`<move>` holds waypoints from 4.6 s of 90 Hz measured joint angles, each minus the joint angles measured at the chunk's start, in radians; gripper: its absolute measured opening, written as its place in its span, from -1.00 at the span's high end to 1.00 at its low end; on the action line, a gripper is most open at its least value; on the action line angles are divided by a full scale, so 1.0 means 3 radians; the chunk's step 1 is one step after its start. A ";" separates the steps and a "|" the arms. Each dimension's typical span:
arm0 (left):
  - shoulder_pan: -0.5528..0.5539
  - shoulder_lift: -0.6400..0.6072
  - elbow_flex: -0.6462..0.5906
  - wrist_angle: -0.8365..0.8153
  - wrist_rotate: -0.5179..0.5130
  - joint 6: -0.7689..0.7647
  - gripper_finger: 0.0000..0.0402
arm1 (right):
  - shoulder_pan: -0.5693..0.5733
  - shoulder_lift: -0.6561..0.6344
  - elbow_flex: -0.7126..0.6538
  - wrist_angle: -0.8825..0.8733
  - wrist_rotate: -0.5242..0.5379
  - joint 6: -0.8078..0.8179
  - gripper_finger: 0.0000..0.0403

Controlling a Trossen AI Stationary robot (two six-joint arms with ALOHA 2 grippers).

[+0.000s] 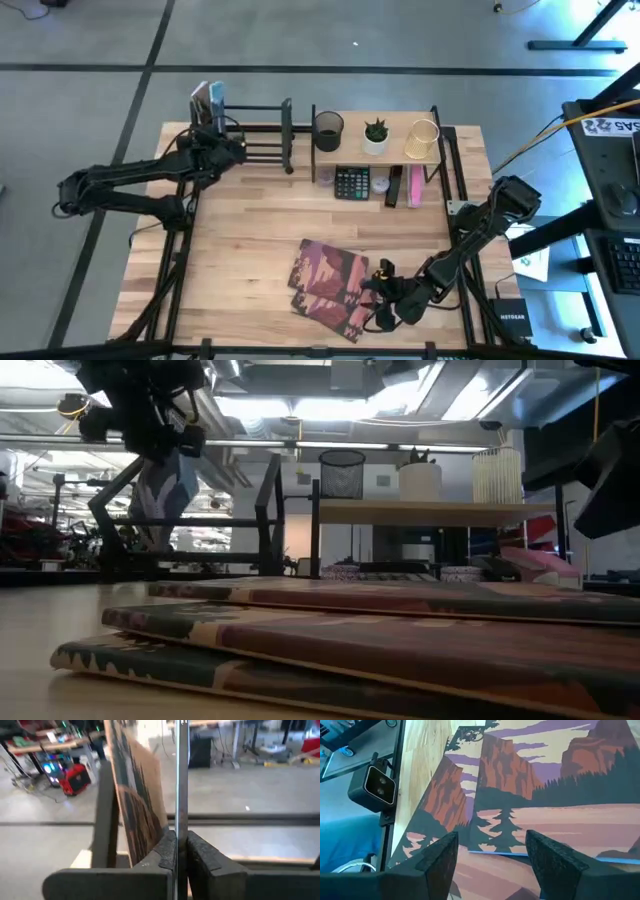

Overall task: Stock shelves
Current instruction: Put the blue book on the book shelf, then put the red book on the book shelf

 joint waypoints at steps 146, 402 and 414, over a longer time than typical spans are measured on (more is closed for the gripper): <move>-0.0139 0.0001 -0.0725 0.0171 -0.0592 -0.0968 0.87 | -0.0006 -0.0001 0.0000 0.0001 0.0028 0.0125 -0.08; -0.3911 0.2781 0.0584 0.2219 0.1433 -0.2769 0.60 | 0.0233 0.0214 0.0536 -0.0608 0.0729 -0.0793 -0.08; -0.3910 0.2782 0.0584 0.1947 0.1671 -0.3326 0.49 | 0.0210 0.0214 0.0597 -0.0809 0.0838 -0.0798 -0.08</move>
